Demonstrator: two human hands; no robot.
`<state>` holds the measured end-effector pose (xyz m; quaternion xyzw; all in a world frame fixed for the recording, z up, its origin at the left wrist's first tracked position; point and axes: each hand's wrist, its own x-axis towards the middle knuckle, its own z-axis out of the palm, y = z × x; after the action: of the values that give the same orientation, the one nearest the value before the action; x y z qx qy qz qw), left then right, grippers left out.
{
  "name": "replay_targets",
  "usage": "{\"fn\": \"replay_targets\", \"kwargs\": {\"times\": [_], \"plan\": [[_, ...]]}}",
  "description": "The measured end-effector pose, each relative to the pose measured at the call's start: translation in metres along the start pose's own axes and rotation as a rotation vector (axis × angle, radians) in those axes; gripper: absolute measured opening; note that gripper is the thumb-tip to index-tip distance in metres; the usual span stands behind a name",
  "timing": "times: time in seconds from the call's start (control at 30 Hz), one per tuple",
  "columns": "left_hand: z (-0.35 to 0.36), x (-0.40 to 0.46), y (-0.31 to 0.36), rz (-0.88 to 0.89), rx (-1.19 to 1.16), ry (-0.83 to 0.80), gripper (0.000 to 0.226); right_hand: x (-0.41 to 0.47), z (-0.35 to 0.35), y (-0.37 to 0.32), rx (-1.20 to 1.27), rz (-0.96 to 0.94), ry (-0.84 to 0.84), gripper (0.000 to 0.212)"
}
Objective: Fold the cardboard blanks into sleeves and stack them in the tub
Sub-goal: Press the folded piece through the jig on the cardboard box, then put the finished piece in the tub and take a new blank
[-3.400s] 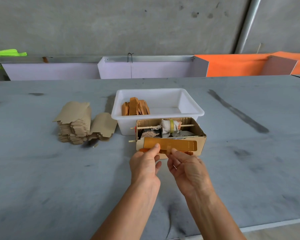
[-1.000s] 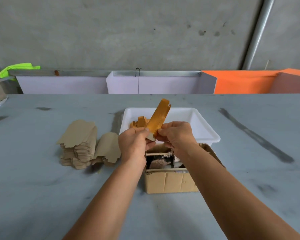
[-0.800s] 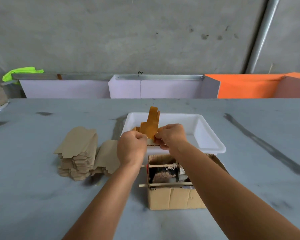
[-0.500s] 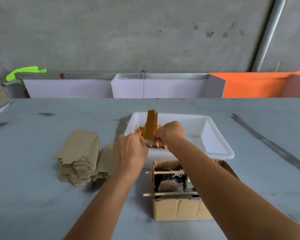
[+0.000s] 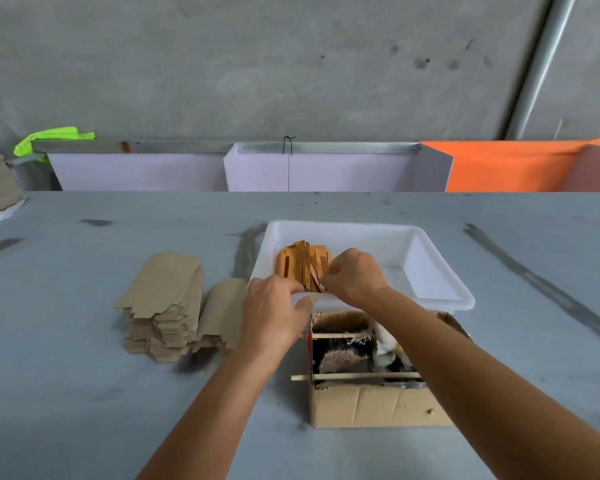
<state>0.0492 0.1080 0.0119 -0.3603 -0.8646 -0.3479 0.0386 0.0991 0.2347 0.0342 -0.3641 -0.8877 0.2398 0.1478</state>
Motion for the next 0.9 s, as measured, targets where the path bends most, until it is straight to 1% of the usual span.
{"fn": "replay_targets", "kwargs": {"times": [0.07,0.17,0.23,0.43,0.63,0.7,0.73,0.8,0.9], "plan": [[0.001,-0.006,0.003,0.012,0.001,-0.005,0.030,-0.013,-0.012,0.017,-0.047,-0.016,0.011,0.022],[0.000,-0.014,0.010,0.031,0.000,-0.015,0.028,-0.033,-0.027,0.041,-0.047,0.009,0.038,0.049],[0.000,-0.021,0.013,0.036,0.018,-0.019,0.028,-0.044,-0.032,0.051,-0.043,-0.003,0.043,0.054],[0.005,-0.035,0.018,0.047,0.057,0.012,0.032,-0.066,-0.034,0.065,0.001,-0.074,-0.004,0.043],[0.009,-0.046,0.023,0.068,0.031,0.043,0.034,-0.072,-0.043,0.071,-0.022,-0.054,-0.018,0.042],[0.009,-0.049,0.023,0.092,0.017,0.060,0.035,-0.075,-0.044,0.064,-0.040,-0.086,0.013,0.029],[0.009,-0.051,0.022,0.100,0.001,0.084,0.035,-0.077,-0.044,0.055,-0.036,-0.123,0.051,0.024],[0.006,-0.055,0.018,0.096,-0.036,0.167,0.037,-0.079,-0.040,0.030,0.003,-0.217,0.110,0.025],[0.002,-0.061,0.010,0.071,-0.072,0.326,0.035,-0.078,-0.030,-0.011,0.007,-0.353,0.082,0.023]]}}
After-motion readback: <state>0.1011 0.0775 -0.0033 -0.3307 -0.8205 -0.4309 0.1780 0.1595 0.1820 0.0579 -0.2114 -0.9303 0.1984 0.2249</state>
